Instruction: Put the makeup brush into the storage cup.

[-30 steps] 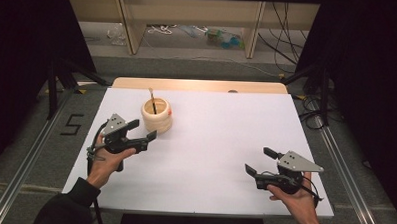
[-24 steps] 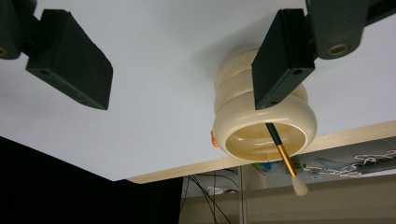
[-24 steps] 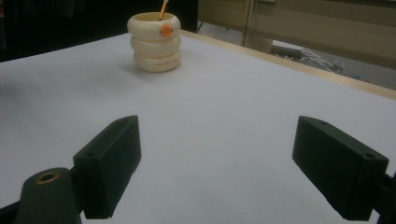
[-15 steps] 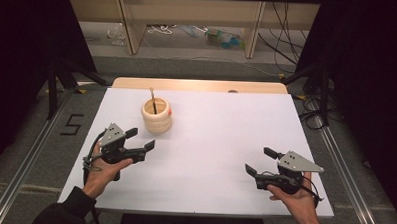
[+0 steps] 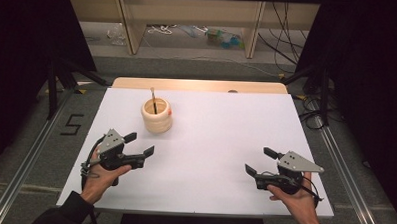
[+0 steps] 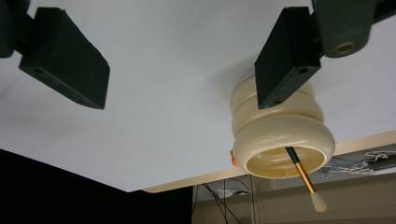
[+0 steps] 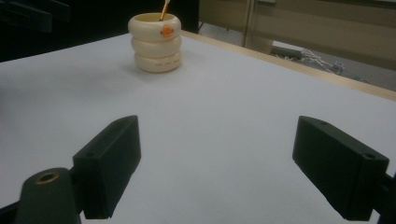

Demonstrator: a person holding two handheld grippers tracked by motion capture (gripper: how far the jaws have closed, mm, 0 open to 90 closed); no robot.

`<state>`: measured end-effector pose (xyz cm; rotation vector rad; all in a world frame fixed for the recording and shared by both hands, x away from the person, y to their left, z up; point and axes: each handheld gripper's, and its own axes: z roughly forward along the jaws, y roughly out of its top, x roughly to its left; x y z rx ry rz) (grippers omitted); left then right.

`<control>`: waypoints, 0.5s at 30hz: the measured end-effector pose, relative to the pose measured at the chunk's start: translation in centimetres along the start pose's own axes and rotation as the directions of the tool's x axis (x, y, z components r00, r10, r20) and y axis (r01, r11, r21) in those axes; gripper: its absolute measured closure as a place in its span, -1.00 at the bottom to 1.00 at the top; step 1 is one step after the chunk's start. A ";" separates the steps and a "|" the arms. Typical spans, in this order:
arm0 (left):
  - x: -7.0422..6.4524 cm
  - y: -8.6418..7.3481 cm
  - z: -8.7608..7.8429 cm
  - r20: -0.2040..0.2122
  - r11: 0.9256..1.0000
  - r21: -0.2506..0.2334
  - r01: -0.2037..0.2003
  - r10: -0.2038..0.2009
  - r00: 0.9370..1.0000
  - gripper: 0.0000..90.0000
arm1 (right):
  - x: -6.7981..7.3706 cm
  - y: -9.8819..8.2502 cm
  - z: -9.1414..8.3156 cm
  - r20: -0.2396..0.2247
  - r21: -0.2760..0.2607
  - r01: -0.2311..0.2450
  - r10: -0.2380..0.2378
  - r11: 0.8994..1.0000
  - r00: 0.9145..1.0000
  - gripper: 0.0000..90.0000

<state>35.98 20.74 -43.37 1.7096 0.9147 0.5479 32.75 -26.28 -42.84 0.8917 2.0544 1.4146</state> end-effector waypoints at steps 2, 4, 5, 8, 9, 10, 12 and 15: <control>0.0 -0.1 -0.1 0.001 1.000 -0.005 -0.007 0.007 1.000 -0.60 | 0.1 0.0 0.0 -0.007 0.013 -0.017 0.017 1.000 1.000 -0.64; 0.0 -0.1 -0.2 0.001 1.000 -0.004 -0.004 0.004 1.000 -0.60 | 0.1 0.0 0.0 -0.009 0.015 -0.014 0.014 1.000 1.000 -0.64; 0.0 -0.2 -0.2 0.001 1.000 -0.005 -0.007 0.007 1.000 -0.60 | 0.1 0.0 0.0 -0.009 0.015 -0.014 0.014 1.000 1.000 -0.64; -0.1 -0.4 -0.3 0.003 1.000 -0.004 0.007 -0.007 1.000 -0.60 | 0.1 0.0 0.0 -0.006 0.011 -0.016 0.016 1.000 1.000 -0.64; -0.1 -0.4 -0.4 0.003 1.000 -0.004 0.002 -0.002 1.000 -0.60 | 0.0 0.0 0.1 -0.002 -0.001 0.000 0.000 1.000 1.000 -0.64; -0.1 -0.5 -0.4 0.002 1.000 -0.004 0.001 -0.001 1.000 -0.60 | 0.0 0.0 0.1 -0.002 0.000 0.000 0.000 1.000 1.000 -0.64; 0.0 -0.5 -0.6 0.000 1.000 -0.007 -0.001 0.001 1.000 -0.60 | 0.0 -0.1 0.1 -0.001 0.000 0.001 -0.001 1.000 1.000 -0.64; 0.1 -0.6 -0.7 -0.006 1.000 -0.008 0.004 -0.004 1.000 -0.60 | 0.1 -0.1 0.0 -0.003 0.014 -0.015 0.015 1.000 1.000 -0.64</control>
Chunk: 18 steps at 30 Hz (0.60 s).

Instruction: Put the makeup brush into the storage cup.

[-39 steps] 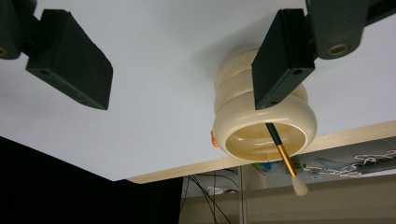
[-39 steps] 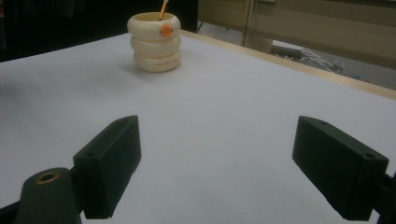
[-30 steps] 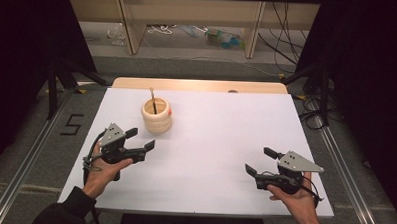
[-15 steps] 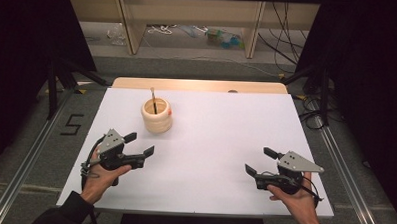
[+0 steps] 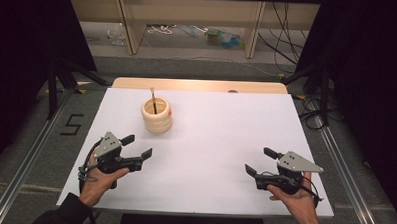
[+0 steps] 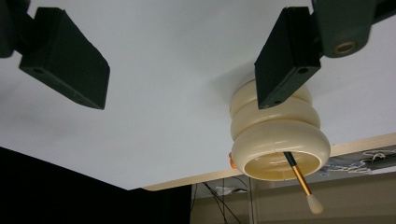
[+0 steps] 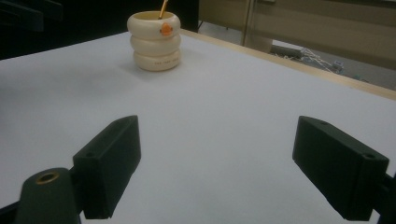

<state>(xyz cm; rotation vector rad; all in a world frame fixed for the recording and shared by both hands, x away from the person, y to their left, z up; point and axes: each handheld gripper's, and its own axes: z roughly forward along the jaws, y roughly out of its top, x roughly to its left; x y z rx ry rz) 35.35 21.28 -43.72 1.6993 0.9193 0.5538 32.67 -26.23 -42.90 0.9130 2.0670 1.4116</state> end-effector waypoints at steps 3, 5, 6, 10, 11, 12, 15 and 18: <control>0.1 -0.1 -0.2 0.001 1.000 0.004 -0.001 0.001 1.000 -0.60 | -0.1 0.0 0.0 0.004 -0.010 0.013 -0.013 1.000 1.000 -0.64; 0.1 -0.2 -0.3 0.004 1.000 0.008 -0.006 0.006 1.000 -0.60 | -0.1 0.0 0.1 0.006 -0.013 0.019 -0.019 1.000 1.000 -0.64; 0.1 -0.3 -0.3 0.006 1.000 0.008 -0.002 0.002 1.000 -0.60 | 0.0 0.0 0.1 0.009 -0.012 0.009 -0.009 1.000 1.000 -0.64; -0.2 -0.4 -0.3 0.015 1.000 0.012 -0.010 0.010 1.000 -0.60 | -0.1 0.0 0.1 0.011 -0.016 0.020 -0.020 1.000 1.000 -0.64; -0.2 -0.4 -0.3 0.018 1.000 0.013 -0.012 0.012 1.000 -0.61 | -0.1 0.0 0.1 0.011 -0.016 0.020 -0.020 1.000 1.000 -0.64; -0.2 -0.4 -0.3 0.018 1.000 0.012 -0.010 0.009 1.000 -0.61 | -0.1 0.0 0.1 0.011 -0.017 0.020 -0.020 1.000 1.000 -0.64; -0.3 -0.4 -0.3 0.020 1.000 0.012 -0.009 0.008 1.000 -0.61 | 0.0 -0.1 0.1 0.006 -0.006 0.009 -0.009 1.000 1.000 -0.64; -0.2 -0.5 -0.3 0.018 1.000 0.011 -0.004 0.004 1.000 -0.62 | -0.1 0.0 0.2 0.011 -0.014 0.023 -0.023 1.000 1.000 -0.64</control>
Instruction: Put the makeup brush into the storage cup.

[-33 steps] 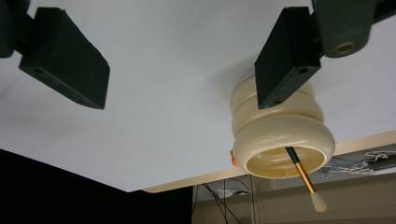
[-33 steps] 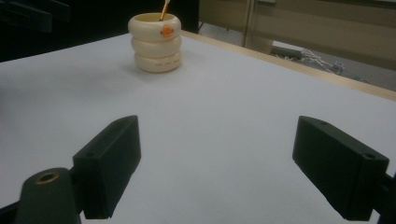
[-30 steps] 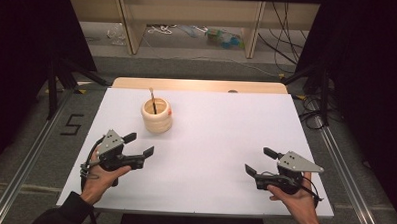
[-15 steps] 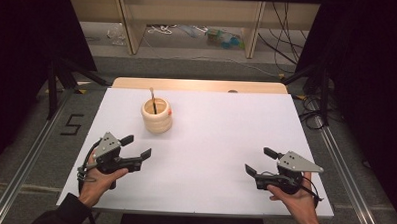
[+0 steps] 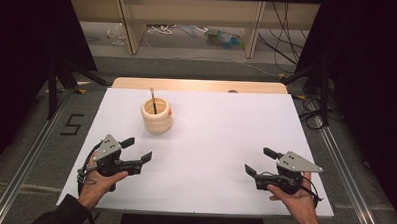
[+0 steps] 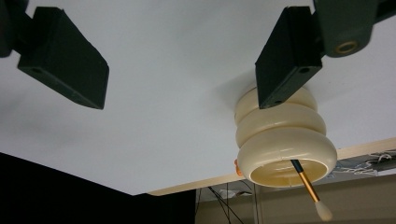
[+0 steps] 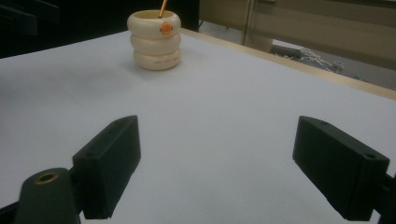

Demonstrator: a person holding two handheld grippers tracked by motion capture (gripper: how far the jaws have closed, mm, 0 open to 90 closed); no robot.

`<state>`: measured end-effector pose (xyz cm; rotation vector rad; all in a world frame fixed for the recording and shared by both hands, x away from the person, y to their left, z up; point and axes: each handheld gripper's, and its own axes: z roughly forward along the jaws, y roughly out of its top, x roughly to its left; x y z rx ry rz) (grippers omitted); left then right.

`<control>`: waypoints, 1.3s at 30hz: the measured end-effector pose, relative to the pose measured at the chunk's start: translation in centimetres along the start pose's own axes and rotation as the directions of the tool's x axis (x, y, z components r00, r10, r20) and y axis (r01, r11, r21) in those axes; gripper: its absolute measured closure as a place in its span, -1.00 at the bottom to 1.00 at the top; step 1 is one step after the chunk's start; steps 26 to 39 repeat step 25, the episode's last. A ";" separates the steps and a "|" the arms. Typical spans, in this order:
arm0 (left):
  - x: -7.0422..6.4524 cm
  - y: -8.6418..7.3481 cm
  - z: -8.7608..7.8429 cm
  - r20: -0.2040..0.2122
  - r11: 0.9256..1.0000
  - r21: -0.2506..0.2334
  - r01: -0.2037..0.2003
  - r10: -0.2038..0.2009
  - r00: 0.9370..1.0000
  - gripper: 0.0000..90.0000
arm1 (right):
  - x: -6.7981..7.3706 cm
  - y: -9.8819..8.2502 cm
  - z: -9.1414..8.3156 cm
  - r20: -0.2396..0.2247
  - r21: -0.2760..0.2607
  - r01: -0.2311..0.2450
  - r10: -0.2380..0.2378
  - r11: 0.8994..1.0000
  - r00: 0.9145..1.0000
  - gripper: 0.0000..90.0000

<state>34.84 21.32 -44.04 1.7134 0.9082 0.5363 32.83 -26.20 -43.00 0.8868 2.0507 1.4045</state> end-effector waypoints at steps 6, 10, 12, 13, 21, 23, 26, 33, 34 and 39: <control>0.1 0.1 -0.1 -0.003 1.000 -0.004 -0.010 0.010 1.000 -0.65 | 0.1 0.0 0.0 -0.010 0.014 -0.002 0.002 1.000 1.000 -0.64; 0.1 0.1 0.0 -0.004 1.000 -0.004 -0.009 0.009 1.000 -0.65 | 0.1 0.0 0.0 -0.009 0.017 -0.013 0.014 1.000 1.000 -0.64; 0.1 0.1 -0.1 -0.006 1.000 -0.006 -0.010 0.010 1.000 -0.65 | 0.1 0.0 0.0 -0.004 0.008 -0.005 0.005 1.000 1.000 -0.64; 0.1 0.1 -0.1 -0.005 1.000 -0.007 -0.013 0.013 1.000 -0.65 | 0.1 0.0 0.0 -0.007 0.014 -0.013 0.013 1.000 1.000 -0.64; 0.0 0.1 -0.1 -0.003 1.000 -0.011 -0.006 0.006 1.000 -0.65 | 0.0 0.0 0.0 -0.002 0.002 0.003 -0.003 1.000 1.000 -0.64; 0.0 0.1 -0.1 -0.003 1.000 -0.011 -0.007 0.007 1.000 -0.65 | 0.0 0.0 0.0 -0.002 0.001 0.003 -0.003 1.000 1.000 -0.64; 0.0 0.1 0.0 -0.003 1.000 -0.010 -0.008 0.008 1.000 -0.65 | 0.0 0.0 0.0 -0.002 0.001 0.003 -0.003 1.000 1.000 -0.64; 0.0 0.1 0.0 -0.003 1.000 -0.010 -0.008 0.008 1.000 -0.65 | 0.0 0.0 0.0 -0.002 0.001 0.003 -0.003 1.000 1.000 -0.64; 0.0 0.1 0.0 -0.003 1.000 -0.010 -0.008 0.008 1.000 -0.65 | 0.0 0.0 0.0 -0.002 0.001 0.003 -0.003 1.000 1.000 -0.64; 0.0 0.1 0.0 -0.003 1.000 -0.010 -0.008 0.008 1.000 -0.65 | 0.0 0.0 0.0 -0.002 0.001 0.003 -0.003 1.000 1.000 -0.64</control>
